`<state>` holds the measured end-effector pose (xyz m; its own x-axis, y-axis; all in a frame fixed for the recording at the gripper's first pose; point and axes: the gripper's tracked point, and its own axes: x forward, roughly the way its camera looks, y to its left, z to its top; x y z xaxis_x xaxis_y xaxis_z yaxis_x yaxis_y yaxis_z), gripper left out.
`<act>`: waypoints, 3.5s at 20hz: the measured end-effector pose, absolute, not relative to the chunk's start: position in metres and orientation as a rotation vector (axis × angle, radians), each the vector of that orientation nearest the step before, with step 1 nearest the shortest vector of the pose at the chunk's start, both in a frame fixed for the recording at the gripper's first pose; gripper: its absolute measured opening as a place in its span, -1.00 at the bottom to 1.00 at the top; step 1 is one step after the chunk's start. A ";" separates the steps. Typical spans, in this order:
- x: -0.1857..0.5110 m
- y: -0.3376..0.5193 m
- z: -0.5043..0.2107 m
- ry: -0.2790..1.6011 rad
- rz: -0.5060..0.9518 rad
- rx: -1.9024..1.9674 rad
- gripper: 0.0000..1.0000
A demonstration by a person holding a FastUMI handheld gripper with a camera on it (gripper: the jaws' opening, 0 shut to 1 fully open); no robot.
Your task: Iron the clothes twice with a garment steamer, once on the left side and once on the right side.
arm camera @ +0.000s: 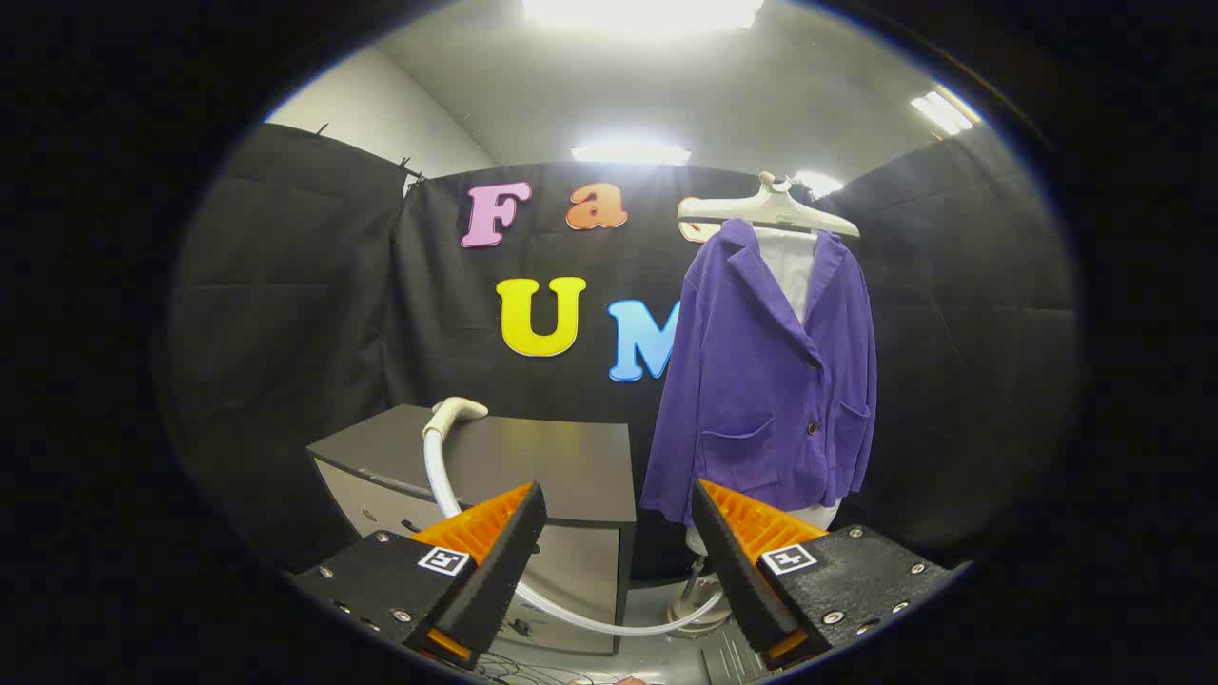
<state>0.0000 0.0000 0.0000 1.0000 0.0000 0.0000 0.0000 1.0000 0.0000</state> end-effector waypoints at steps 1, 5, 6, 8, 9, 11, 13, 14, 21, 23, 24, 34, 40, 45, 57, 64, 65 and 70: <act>0.003 -0.004 -0.003 0.012 -0.002 0.002 0.90; 0.012 -0.012 -0.004 0.030 0.020 -0.009 0.90; 0.015 -0.015 -0.005 0.032 0.021 -0.022 0.90; 0.019 -0.029 0.000 0.032 0.002 -0.045 0.90; 0.018 -0.032 0.005 0.024 0.011 -0.051 0.90; 0.018 -0.030 0.018 -0.007 0.040 -0.056 0.90; 0.019 -0.038 0.028 -0.047 0.050 -0.059 0.90; 0.019 -0.041 0.032 -0.059 0.054 -0.064 0.90; 0.015 -0.052 0.044 -0.089 0.091 -0.057 0.89; 0.008 -0.047 0.046 -0.092 0.118 -0.067 0.89; 0.005 -0.044 0.047 -0.092 0.127 -0.068 0.90; 0.003 0.015 0.057 -0.061 0.207 -0.124 0.90; 0.048 0.099 0.076 -0.026 0.301 -0.134 0.90; 0.096 0.157 0.082 0.090 0.310 -0.146 0.90; 0.261 0.269 0.027 0.445 0.279 -0.109 0.90; 0.307 0.273 -0.007 0.604 0.220 -0.048 0.90; 0.314 0.273 -0.010 0.623 0.214 -0.020 0.90; 0.331 0.285 -0.025 0.700 0.226 0.041 0.91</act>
<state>0.3306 0.2851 -0.0250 0.7415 0.2195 -0.6340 -0.1919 0.9749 0.1131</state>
